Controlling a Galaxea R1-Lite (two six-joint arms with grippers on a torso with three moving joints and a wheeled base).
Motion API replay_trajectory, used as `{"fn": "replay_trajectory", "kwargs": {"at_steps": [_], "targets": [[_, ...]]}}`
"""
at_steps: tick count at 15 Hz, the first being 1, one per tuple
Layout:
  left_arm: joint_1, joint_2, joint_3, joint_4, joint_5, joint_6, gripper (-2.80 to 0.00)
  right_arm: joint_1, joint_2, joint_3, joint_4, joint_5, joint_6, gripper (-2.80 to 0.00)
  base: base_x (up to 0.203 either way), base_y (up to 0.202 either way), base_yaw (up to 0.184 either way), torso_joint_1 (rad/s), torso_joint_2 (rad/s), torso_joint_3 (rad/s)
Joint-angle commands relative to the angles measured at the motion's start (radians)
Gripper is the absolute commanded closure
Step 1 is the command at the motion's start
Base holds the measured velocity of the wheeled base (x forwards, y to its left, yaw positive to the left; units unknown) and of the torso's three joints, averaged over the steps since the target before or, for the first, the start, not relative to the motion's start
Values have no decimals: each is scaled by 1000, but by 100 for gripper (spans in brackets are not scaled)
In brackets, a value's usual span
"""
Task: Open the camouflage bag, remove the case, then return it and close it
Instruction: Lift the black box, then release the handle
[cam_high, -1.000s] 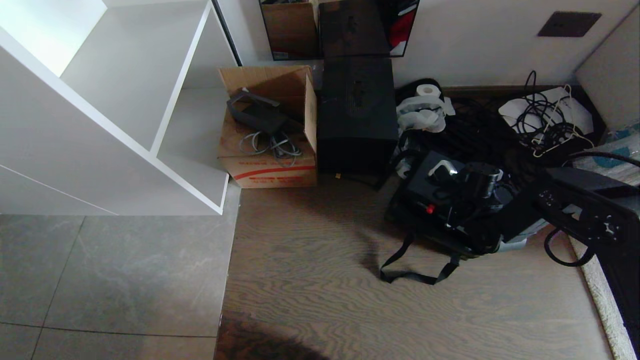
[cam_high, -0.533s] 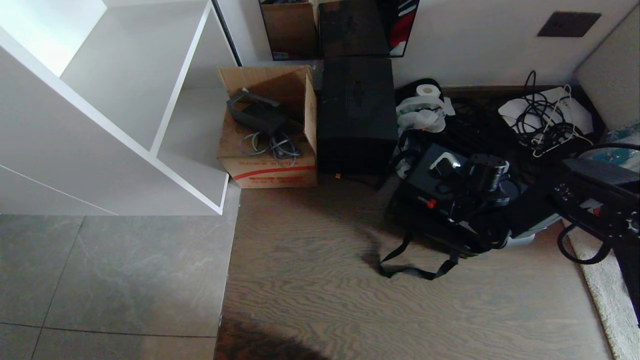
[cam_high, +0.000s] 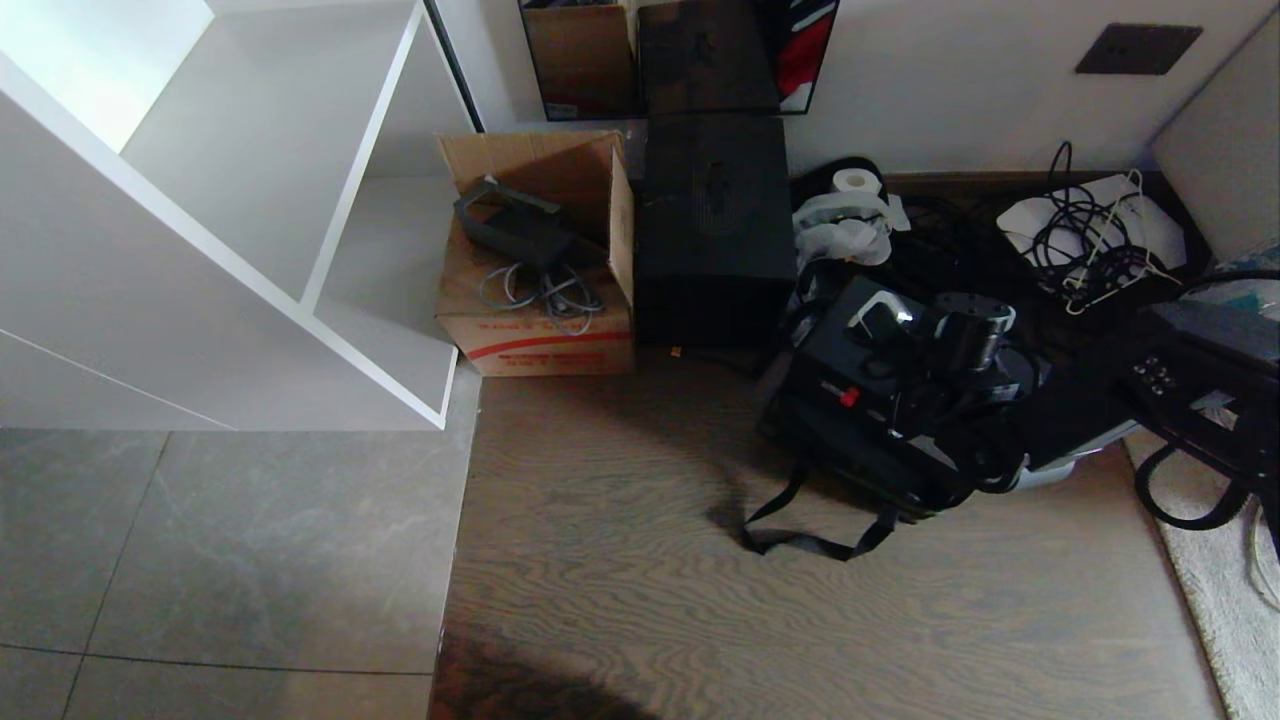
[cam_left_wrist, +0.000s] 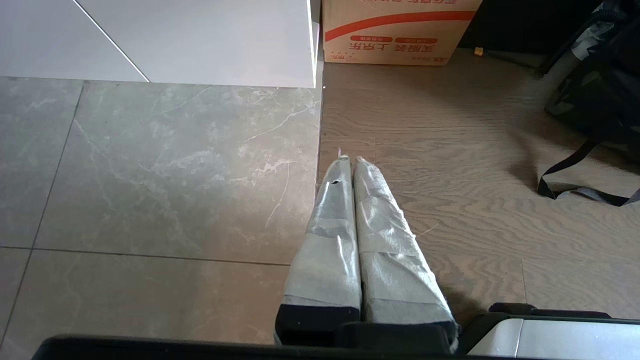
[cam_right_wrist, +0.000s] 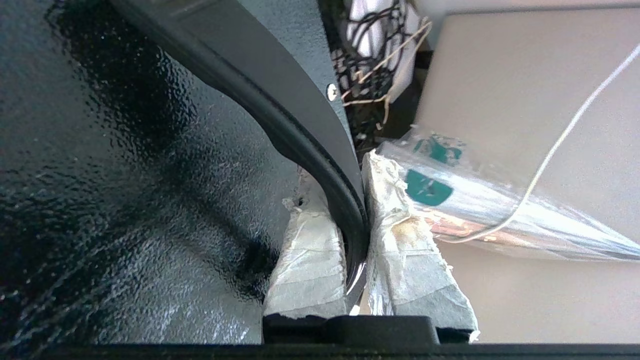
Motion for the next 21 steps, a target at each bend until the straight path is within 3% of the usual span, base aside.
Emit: {"fn": "replay_trajectory", "kwargs": {"at_steps": [1,9,21], "targets": [[0,0,0,0,0,0,0,6,-29,8,2,-6,-6,0,0,0,0,0,0,0],[0,0,0,0,0,0,0,22,-73,12,38,-8,7,0,0,0,0,0,0,0],[0,0,0,0,0,0,0,139,-86,25,41,-70,50,0,0,0,0,0,0,0]]}}
